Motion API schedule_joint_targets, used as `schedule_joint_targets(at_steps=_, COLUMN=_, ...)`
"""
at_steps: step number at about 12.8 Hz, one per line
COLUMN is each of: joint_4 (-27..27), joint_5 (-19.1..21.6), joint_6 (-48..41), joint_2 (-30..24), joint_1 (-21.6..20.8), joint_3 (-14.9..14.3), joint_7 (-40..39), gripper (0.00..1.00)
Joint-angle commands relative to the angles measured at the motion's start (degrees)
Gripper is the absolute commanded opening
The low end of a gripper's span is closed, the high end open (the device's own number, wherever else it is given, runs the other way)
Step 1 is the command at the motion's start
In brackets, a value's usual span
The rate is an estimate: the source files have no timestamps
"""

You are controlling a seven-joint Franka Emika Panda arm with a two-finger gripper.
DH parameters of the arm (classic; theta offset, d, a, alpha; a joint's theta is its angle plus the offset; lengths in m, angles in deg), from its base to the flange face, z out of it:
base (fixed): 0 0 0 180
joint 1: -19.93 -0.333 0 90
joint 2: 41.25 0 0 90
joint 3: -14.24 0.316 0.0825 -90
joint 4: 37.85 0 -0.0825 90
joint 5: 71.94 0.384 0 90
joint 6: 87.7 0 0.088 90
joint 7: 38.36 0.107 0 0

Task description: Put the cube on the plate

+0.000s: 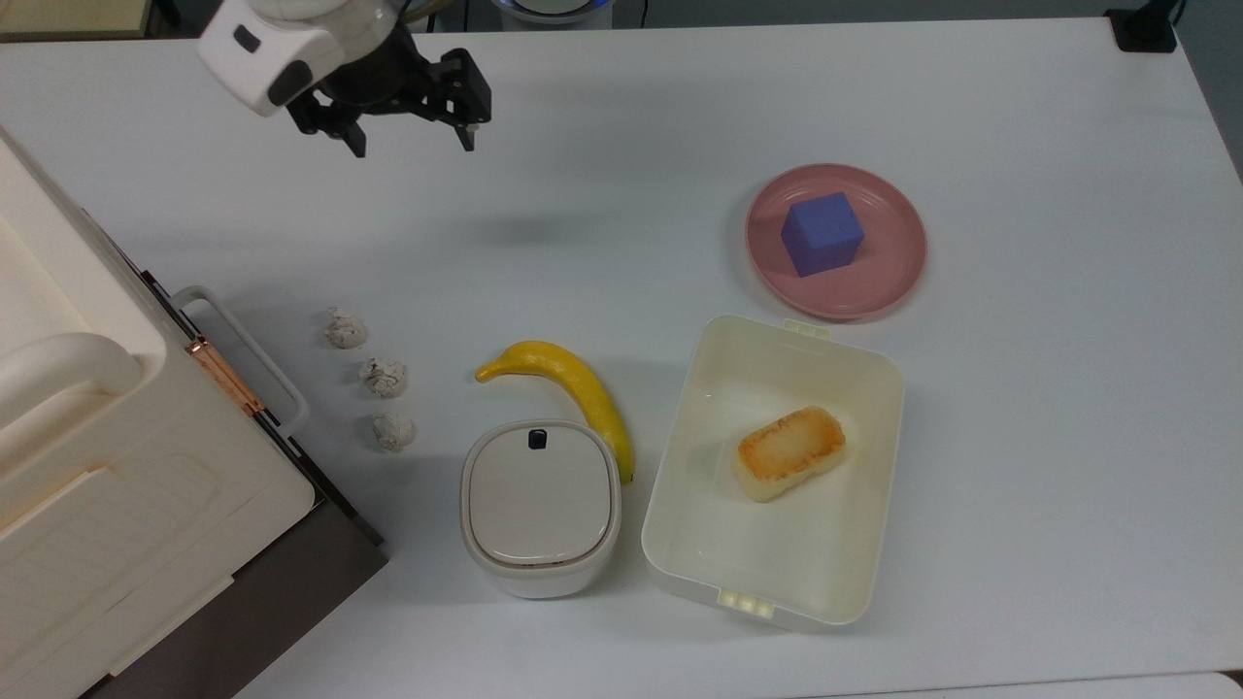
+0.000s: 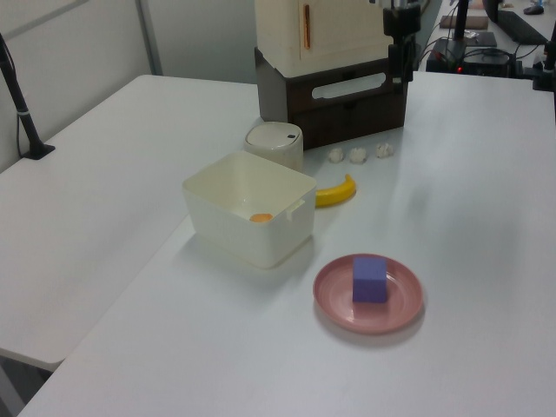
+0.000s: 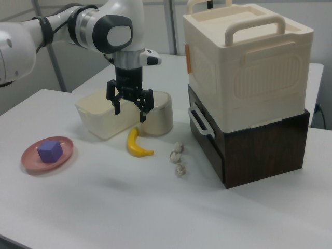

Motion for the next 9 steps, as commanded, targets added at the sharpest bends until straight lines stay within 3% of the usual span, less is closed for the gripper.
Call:
schedule_joint_targets(at_steps=1, joint_4=0.9, joint_5=-0.4, joint_6=-1.2, joint_2=-1.5, joint_1=0.4, joint_3=-0.8, joint_7=-1.7, gripper=1.0)
schedule_joint_targets(at_steps=9, joint_4=0.5, joint_5=-1.8, joint_6=-1.4, joint_2=-3.4, joint_1=2.4, joint_3=-1.3, joint_7=-2.5, gripper=1.0)
